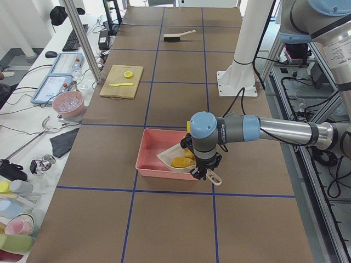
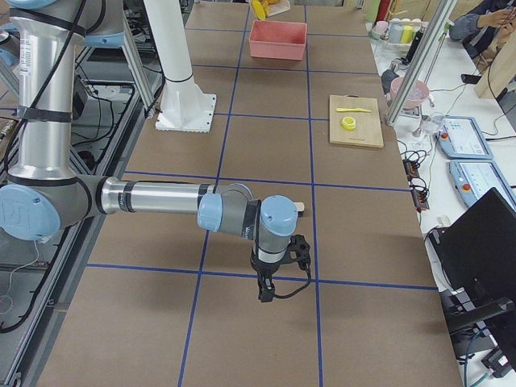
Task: Sweep and dump trash into bin
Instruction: 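Tip the dustpan over the pink bin with the left gripper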
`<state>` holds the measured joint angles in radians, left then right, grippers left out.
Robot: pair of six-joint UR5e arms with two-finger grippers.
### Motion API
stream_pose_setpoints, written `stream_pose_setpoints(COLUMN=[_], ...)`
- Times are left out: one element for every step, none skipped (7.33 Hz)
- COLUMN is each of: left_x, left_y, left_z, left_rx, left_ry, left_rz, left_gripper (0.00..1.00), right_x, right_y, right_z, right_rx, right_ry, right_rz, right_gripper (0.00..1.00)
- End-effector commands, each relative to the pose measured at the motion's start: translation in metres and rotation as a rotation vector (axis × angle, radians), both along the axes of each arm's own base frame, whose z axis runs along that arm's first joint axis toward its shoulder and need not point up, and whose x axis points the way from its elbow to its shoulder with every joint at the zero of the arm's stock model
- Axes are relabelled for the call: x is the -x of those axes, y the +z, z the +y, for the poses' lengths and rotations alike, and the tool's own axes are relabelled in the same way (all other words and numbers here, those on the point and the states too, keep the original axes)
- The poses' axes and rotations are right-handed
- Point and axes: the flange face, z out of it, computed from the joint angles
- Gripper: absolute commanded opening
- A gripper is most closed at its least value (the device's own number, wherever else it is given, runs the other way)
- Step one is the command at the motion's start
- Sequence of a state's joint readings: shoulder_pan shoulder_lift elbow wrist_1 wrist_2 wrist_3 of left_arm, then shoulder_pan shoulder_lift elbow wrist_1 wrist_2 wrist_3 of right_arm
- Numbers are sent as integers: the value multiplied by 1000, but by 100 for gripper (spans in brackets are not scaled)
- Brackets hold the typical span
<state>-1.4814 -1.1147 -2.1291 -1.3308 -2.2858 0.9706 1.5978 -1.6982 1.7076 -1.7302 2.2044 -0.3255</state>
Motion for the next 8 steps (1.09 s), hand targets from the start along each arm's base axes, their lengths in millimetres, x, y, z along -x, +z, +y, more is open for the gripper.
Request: stream_pose_setpoints(left_x=[-21,-21,-23,-28,-42,-47,-49,-53], left_y=[-4,-3,0,1,1,-5,-16,-17], left_z=[-8,-5,-4,-3,-7,-21,-40,-48], left_rx=[34,58,81,88,106,129,154,168], left_ry=[85,100,120,144,188,212,225,232], left_rz=[-47,-81,-106,-118,-126,-170,-215,-221], left_gripper=[0,0,0,0,0,0,0,0], right_x=[0,-1,0,0,0,0,0,0], right_y=[2,0,-4,-2,-5,-5,-7,-8], right_z=[-6,-9,-11,-10,-13,-13,-14,-15], right_rx=[-22,-60,-91,-92,-97,-97,-106,-142], right_ry=[-7,-7,-3,-5,-3,-3,-5,-4], right_rz=[11,18,13,15,15,13,15,16], right_gripper=[100,100,100,100,100,100,100,100])
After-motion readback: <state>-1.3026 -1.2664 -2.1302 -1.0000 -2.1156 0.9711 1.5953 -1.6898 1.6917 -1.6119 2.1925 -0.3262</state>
